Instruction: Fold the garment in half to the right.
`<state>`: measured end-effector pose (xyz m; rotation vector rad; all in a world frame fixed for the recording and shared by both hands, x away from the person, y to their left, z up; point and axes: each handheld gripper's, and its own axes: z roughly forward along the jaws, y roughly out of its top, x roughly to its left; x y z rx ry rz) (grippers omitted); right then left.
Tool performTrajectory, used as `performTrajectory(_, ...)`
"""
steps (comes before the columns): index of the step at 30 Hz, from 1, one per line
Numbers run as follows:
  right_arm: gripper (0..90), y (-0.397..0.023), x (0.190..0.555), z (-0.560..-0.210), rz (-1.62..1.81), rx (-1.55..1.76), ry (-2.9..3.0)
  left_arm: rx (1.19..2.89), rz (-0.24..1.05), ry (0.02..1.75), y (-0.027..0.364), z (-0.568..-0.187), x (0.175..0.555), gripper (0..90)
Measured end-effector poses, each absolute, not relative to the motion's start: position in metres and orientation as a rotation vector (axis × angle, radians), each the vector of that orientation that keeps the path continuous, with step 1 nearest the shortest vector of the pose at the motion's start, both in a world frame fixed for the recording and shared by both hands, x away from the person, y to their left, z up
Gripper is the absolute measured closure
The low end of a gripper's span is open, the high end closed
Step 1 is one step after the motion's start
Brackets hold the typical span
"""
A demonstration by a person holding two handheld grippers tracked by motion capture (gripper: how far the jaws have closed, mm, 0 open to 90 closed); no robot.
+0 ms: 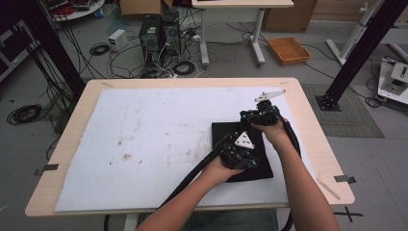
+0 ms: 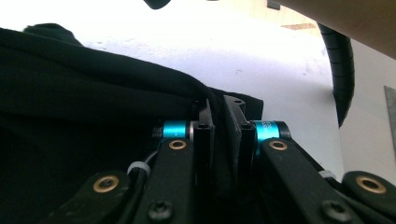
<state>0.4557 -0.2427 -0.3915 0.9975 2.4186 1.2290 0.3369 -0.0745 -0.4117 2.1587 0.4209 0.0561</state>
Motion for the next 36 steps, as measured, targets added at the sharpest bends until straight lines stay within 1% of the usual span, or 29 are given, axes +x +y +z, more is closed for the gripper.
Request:
performTrajectory(3, 85.4, -0.249, 0.455, -0.395, 1.219, 1.016, 2.416, 2.161, 0.014, 0.433, -0.082, -0.419, 0.341, 82.5)
performTrajectory(9, 84.8, -0.261, 0.454, -0.401, 1.204, 1.044, 2.396, 2.176, -0.001, 0.429, -0.092, -0.424, 0.344, 82.5)
performTrajectory(10, 83.5, -0.262, 0.453, -0.401, 1.202, 1.047, 2.392, 2.184, -0.004, 0.429, -0.093, -0.425, 0.344, 82.4)
performTrajectory(11, 80.2, -0.264, 0.453, -0.402, 1.204, 1.058, 2.385, 2.185, -0.007, 0.432, -0.093, -0.426, 0.344, 82.1)
performTrajectory(12, 74.1, -0.266, 0.452, -0.401, 1.196, 1.065, 2.369, 2.181, -0.004, 0.431, -0.093, -0.426, 0.345, 81.1)
performTrajectory(13, 67.6, -0.268, 0.451, -0.400, 1.194, 1.075, 2.347, 2.170, -0.003, 0.434, -0.093, -0.426, 0.345, 78.4)
performTrajectory(14, 63.4, -0.270, 0.451, -0.399, 1.206, 1.086, 2.328, 2.152, -0.002, 0.443, -0.092, -0.425, 0.345, 71.9)
performTrajectory(15, 62.3, -0.272, 0.450, -0.396, 1.213, 1.092, 2.310, 2.142, 0.007, 0.437, -0.091, -0.423, 0.345, 68.4)
performTrajectory(18, 55.2, -0.276, 0.444, -0.389, 1.224, 1.092, 2.263, 2.129, 0.074, 0.442, -0.085, -0.415, 0.344, 57.1)
performTrajectory(20, 55.0, -0.277, 0.442, -0.387, 1.223, 1.093, 2.255, 2.125, 0.096, 0.442, -0.081, -0.413, 0.344, 52.9)
performTrajectory(21, 54.6, -0.277, 0.438, -0.383, 1.216, 1.063, 2.247, 2.108, 0.127, 0.468, -0.074, -0.408, 0.343, 50.9)
performTrajectory(22, 53.2, -0.277, 0.436, -0.381, 1.213, 1.052, 2.246, 2.108, 0.127, 0.468, -0.074, -0.408, 0.343, 49.1)
performTrajectory(23, 52.1, -0.277, 0.434, -0.380, 1.208, 1.048, 2.248, 2.099, 0.158, 0.485, -0.063, -0.403, 0.344, 47.1)
performTrajectory(24, 52.1, -0.277, 0.434, -0.380, 1.208, 1.048, 2.248, 2.099, 0.158, 0.485, -0.063, -0.403, 0.344, 45.9)
performTrajectory(25, 49.8, -0.276, 0.431, -0.379, 1.197, 1.031, 2.259, 2.081, 0.178, 0.510, -0.048, -0.398, 0.344, 45.7)
performTrajectory(27, 48.7, -0.275, 0.428, -0.378, 1.187, 1.024, 2.275, 2.047, 0.192, 0.539, -0.031, -0.392, 0.346, 43.9)
performTrajectory(31, 48.6, -0.273, 0.422, -0.379, 1.184, 1.004, 2.296, 1.992, 0.214, 0.594, 0.000, -0.382, 0.347, 42.8)
performTrajectory(32, 48.6, -0.272, 0.421, -0.379, 1.184, 0.996, 2.297, 1.992, 0.214, 0.594, 0.000, -0.382, 0.347, 42.8)
performTrajectory(34, 48.6, -0.271, 0.418, -0.380, 1.192, 0.987, 2.302, 1.964, 0.237, 0.618, 0.020, -0.377, 0.347, 42.6)
performTrajectory(36, 48.3, -0.270, 0.416, -0.380, 1.185, 0.985, 2.310, 1.956, 0.244, 0.627, 0.026, -0.377, 0.346, 42.5)
